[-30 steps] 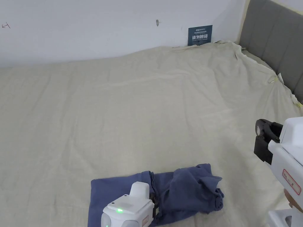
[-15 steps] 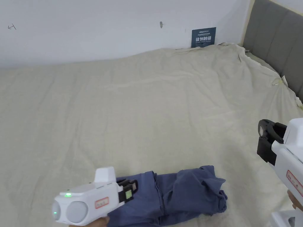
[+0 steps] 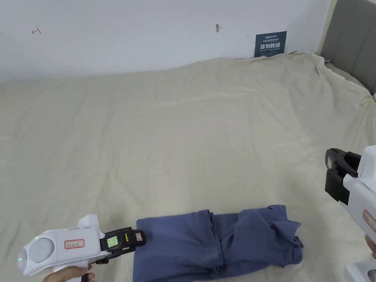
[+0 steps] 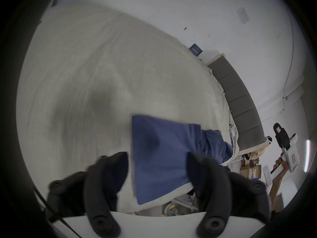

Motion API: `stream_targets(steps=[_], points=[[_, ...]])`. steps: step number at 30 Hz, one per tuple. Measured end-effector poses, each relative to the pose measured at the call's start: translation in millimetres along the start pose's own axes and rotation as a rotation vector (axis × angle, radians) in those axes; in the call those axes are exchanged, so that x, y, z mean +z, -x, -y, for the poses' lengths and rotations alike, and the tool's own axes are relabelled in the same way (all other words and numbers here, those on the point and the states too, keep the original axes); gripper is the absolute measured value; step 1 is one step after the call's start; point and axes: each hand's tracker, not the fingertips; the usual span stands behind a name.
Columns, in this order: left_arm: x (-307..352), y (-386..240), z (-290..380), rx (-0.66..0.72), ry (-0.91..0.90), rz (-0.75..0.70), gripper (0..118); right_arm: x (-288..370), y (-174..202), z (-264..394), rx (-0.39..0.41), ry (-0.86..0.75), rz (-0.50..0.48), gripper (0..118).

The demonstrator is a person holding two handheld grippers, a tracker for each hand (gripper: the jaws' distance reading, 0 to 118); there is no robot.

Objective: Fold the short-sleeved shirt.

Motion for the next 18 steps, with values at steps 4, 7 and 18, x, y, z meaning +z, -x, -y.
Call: stream_targets(steps=[4, 7, 18], points=[[-17, 11, 5, 0.019, 0.000, 0.026, 96, -3, 3, 3, 0.012, 0.018, -0.004, 0], [-32, 13, 5, 0.023, 0.006, 0.020, 95, -5, 3, 5, 0.011, 0.029, -0.003, 0], [-63, -3, 5, -0.029, 0.042, 0.026, 42, -9, -2, 8, 0.000, 0.039, 0.011, 0]])
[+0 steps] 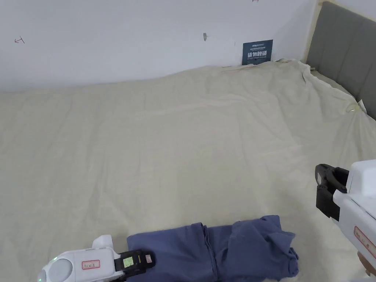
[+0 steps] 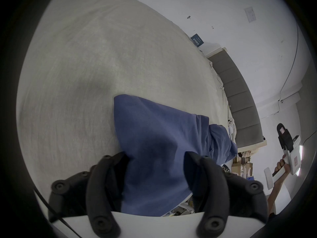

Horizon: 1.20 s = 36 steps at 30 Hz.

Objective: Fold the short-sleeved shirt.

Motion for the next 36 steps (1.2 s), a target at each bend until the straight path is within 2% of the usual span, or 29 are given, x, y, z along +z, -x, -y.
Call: stream_targets(steps=[2, 4, 9, 17, 19, 26, 31, 36], points=[[2, 3, 1, -0.011, -0.004, -0.033, 39, 0, -1, 0, -0.007, -0.004, -0.002, 0], [6, 9, 3, 0.017, -0.010, -0.028, 26, 0, -1, -1, -0.008, -0.005, -0.006, 0], [10, -4, 8, -0.001, -0.031, -0.057, 8, 3, -2, 0, -0.015, -0.011, -0.011, 0], [55, -12, 11, -0.027, -0.086, -0.085, 3, 11, 6, -2, -0.020, -0.011, -0.033, 0], [75, -1, 9, 0.011, -0.103, -0.067, 3, 12, 9, -4, -0.020, -0.016, -0.039, 0], [150, 19, 11, 0.006, -0.155, -0.198, 3, 13, 22, -11, -0.010, -0.028, -0.070, 0], [179, -9, 10, 0.005, -0.172, -0.237, 3, 10, 27, -11, -0.010, -0.027, -0.089, 0], [164, -66, -1, -0.046, -0.138, -0.130, 3, 10, 27, -11, -0.011, -0.032, -0.095, 0]])
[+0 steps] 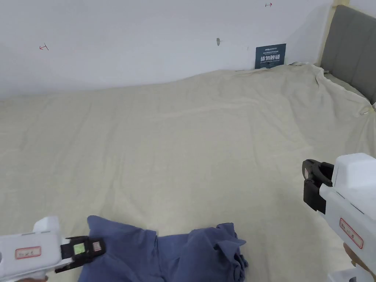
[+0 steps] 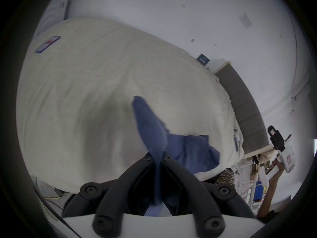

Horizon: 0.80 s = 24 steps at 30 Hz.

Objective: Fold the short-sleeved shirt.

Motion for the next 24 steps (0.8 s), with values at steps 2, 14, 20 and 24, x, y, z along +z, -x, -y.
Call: stream_targets(steps=[2, 14, 20, 24], points=[[-14, -29, -3, -0.036, 0.029, 0.023, 3, 1, -2, 0, -0.001, -0.003, 0.003, 0], [-155, -146, -4, -0.163, 0.263, 0.140, 3, 13, -25, 5, -0.032, -0.003, 0.045, 0], [-230, -170, 27, -0.212, 0.387, 0.050, 3, 19, -35, 5, -0.036, 0.002, 0.066, 0], [-256, -171, 48, -0.196, 0.385, -0.002, 4, 22, -41, 7, -0.041, 0.006, 0.080, 0]])
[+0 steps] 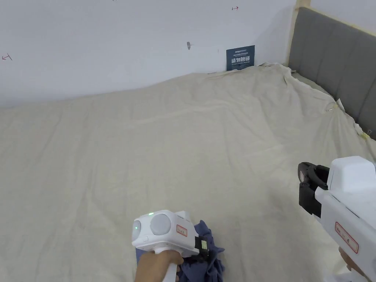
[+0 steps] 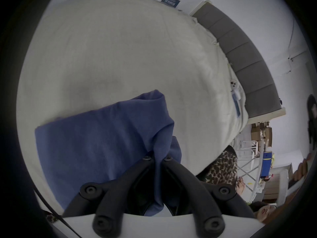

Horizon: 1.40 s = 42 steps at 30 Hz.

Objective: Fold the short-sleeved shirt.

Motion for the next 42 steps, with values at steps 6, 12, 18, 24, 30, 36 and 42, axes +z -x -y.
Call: stream_targets(steps=[6, 12, 18, 24, 30, 36, 42], points=[[1, 2, 5, 0.033, -0.036, 0.012, 21, -3, -10, 5, 0.002, 0.009, 0.013, 0], [55, -11, 5, 0.019, -0.159, 0.083, 108, -1, -8, 3, -0.001, 0.002, 0.012, 0], [113, 0, 9, -0.077, -0.386, -0.006, 108, 4, -3, 1, 0.000, -0.007, 0.005, 0], [118, 21, 22, -0.131, -0.502, -0.180, 90, 6, 0, -1, 0.000, -0.010, 0.000, 0], [84, 33, 53, -0.262, -0.593, -0.283, 0, 10, 1, 0, 0.000, -0.005, 0.001, 0], [40, 40, 70, -0.271, -0.542, -0.248, 0, 14, -5, 4, -0.008, 0.002, 0.016, 0], [7, 10, 94, -0.329, -0.505, -0.201, 0, 15, -12, 9, -0.012, 0.022, 0.036, 0]])
